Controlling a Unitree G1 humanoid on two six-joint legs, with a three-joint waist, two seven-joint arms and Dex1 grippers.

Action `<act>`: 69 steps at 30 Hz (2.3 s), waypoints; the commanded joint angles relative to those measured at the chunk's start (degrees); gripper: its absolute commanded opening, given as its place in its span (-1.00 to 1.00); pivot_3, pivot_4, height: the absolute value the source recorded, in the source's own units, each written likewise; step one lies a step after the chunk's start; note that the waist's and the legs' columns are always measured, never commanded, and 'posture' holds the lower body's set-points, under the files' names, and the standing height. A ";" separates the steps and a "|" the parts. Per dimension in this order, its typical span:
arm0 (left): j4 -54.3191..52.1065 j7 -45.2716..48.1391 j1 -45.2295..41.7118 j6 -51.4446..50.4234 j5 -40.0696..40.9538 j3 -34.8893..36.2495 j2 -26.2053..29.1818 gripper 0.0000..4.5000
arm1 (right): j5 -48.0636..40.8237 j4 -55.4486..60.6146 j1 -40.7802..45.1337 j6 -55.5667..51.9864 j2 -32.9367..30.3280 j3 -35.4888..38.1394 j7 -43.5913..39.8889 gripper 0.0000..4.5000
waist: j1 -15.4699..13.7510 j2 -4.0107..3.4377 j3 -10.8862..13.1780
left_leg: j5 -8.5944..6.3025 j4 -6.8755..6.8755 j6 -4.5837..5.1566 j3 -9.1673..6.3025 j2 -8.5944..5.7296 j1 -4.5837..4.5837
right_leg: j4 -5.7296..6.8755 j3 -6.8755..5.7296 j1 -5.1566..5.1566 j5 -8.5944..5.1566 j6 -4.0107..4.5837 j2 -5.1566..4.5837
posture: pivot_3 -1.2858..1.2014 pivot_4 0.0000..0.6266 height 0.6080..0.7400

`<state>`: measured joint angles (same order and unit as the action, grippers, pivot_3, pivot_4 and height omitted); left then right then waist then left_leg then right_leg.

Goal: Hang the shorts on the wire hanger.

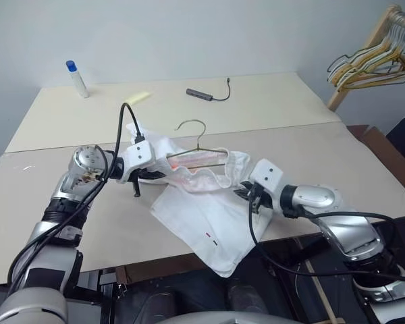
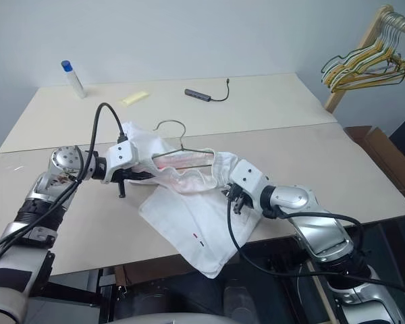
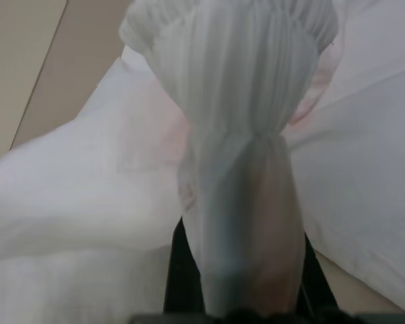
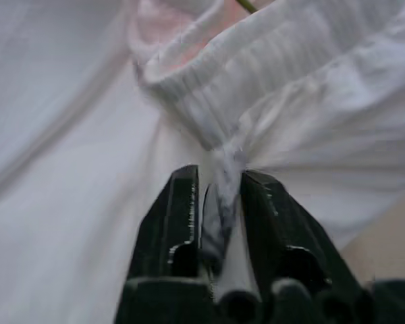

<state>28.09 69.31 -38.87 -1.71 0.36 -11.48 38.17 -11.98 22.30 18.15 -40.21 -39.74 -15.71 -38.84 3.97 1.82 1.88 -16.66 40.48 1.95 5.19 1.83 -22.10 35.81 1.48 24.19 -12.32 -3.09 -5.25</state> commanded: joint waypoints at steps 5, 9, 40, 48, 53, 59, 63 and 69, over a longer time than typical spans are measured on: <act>-1.97 2.48 -1.98 1.23 1.94 2.34 1.67 -1.00 | -10.74 0.55 2.97 2.92 -7.80 15.20 -13.15 0.42 | -0.16 0.00 0.00 | 0.00 0.00 0.00 -0.02 0.00 0.01 | -0.03 -0.01 -0.03 0.00 0.00 0.01 | -0.02 -1.00 1.00; -2.18 4.15 -2.09 2.26 2.03 1.80 2.01 -1.00 | -10.12 -4.64 9.39 3.97 -8.01 15.62 -14.06 0.42 | 0.27 0.00 0.00 | 0.00 0.00 0.00 0.00 0.02 0.15 | 0.00 0.02 -0.08 0.00 0.01 0.03 | -0.02 -1.00 1.00; 3.48 7.52 -8.83 3.90 7.48 5.99 -1.13 0.09 | -0.84 -20.04 17.70 4.73 -5.82 5.71 -30.21 -1.00 | 0.09 -0.02 0.00 | 0.01 0.18 -0.02 -0.15 0.03 -0.21 | 0.17 -0.21 0.05 -0.01 0.04 -0.02 | -0.04 -1.00 1.00; 7.04 -8.91 -12.76 4.00 12.11 17.04 -4.80 0.99 | -10.88 -6.33 0.25 -13.68 -8.18 25.42 -19.44 -1.00 | -0.09 0.00 -0.01 | 0.00 0.28 -0.01 -0.27 0.03 -0.20 | 0.07 -0.32 -0.04 -0.02 0.04 -0.06 | -0.06 -1.00 1.00; -11.60 -16.35 -9.51 -11.08 24.40 21.74 -12.61 0.99 | -12.61 -0.83 -3.68 -34.39 -4.71 40.52 -5.85 -1.00 | -0.11 0.00 -0.01 | 0.00 0.31 -0.02 -0.39 0.02 -0.32 | 0.22 -0.38 -0.03 0.00 0.03 -0.11 | -0.08 -1.00 1.00; -32.69 -24.29 -4.94 -27.40 40.42 23.43 -18.85 0.99 | -10.78 1.06 -1.31 -51.43 -5.40 49.30 2.62 -1.00 | 0.94 -0.15 -0.11 | -0.02 0.29 0.01 -0.63 0.03 -0.16 | 0.09 -0.18 -0.05 -0.01 0.02 -0.06 | -0.12 -1.00 1.00; -37.45 -29.61 -5.33 -31.29 44.31 23.22 -21.29 0.99 | -7.58 -6.02 3.77 -52.29 -6.09 53.82 9.77 -1.00 | 2.29 -0.60 -0.39 | -0.04 0.28 0.04 -0.66 -0.03 -0.02 | 0.06 -0.07 -0.17 -0.01 0.01 -0.05 | -0.13 -1.00 1.00; -38.93 -30.85 -5.61 -31.88 42.94 21.04 -20.42 0.99 | -3.56 -20.11 18.78 -52.29 -8.83 55.80 19.76 -1.00 | 4.12 -1.06 -0.67 | -0.04 0.13 0.05 -0.60 -0.11 0.20 | 0.03 0.16 -0.27 -0.04 0.00 0.02 | -0.12 -1.00 1.00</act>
<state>-9.31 38.88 -43.14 -33.70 42.94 9.66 17.08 -16.46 4.54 33.34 -92.08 -47.20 37.62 -21.87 8.09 0.75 1.21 -16.70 40.56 2.01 4.59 1.71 -21.89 35.83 1.67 23.90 -12.36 -3.08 -5.22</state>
